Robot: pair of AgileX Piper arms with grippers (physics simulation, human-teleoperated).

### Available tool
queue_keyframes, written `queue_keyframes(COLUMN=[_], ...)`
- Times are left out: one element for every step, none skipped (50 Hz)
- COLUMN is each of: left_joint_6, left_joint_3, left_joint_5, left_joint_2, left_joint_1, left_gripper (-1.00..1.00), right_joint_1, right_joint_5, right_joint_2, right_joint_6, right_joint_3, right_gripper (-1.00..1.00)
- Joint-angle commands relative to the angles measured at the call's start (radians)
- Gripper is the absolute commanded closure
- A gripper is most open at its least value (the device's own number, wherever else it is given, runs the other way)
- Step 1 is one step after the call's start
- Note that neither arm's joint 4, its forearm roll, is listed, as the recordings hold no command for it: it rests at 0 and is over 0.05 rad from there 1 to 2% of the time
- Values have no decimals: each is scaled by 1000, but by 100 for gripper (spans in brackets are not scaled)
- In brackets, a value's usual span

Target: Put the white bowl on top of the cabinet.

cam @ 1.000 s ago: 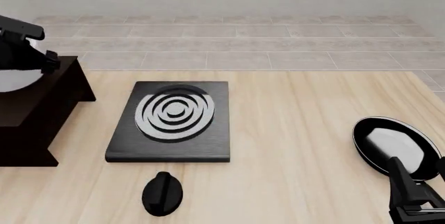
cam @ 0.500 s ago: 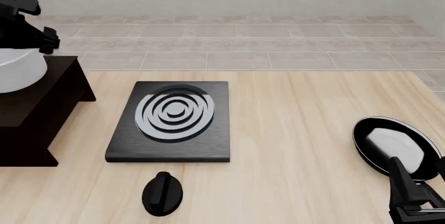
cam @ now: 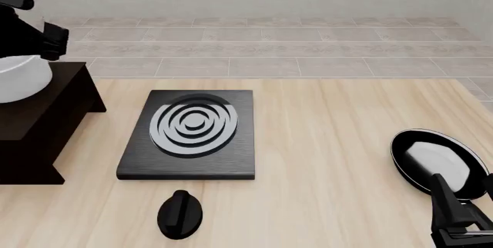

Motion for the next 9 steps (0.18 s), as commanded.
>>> queue_keyframes(left_joint_6=[-20,-25,-28,-34,-39,-44,-31,-2,-8], left_joint_3=[158,167,175,180,184,192,202,218,221], left_joint_5=[6,8,12,18,22,31,33,31,37], left_joint_2=[-247,-273,-295,-315,-329,-356,-367,-389,-405], left_joint_1=[-113,-127,-141,-154,-161,-178,-180,-188,-198], left_gripper=[-100,-100,-100,-100,-100,-100,-100,-100,-100], right_joint_1=[0,0,0,0,0,0,0,0,0], right_joint_5=[0,0,0,0,0,0,0,0,0], right_joint_2=[0,0,0,0,0,0,0,0,0], right_joint_6=[0,0,0,0,0,0,0,0,0], right_joint_3=[0,0,0,0,0,0,0,0,0], right_gripper=[-100,-100,-100,-100,-100,-100,-100,-100,-100])
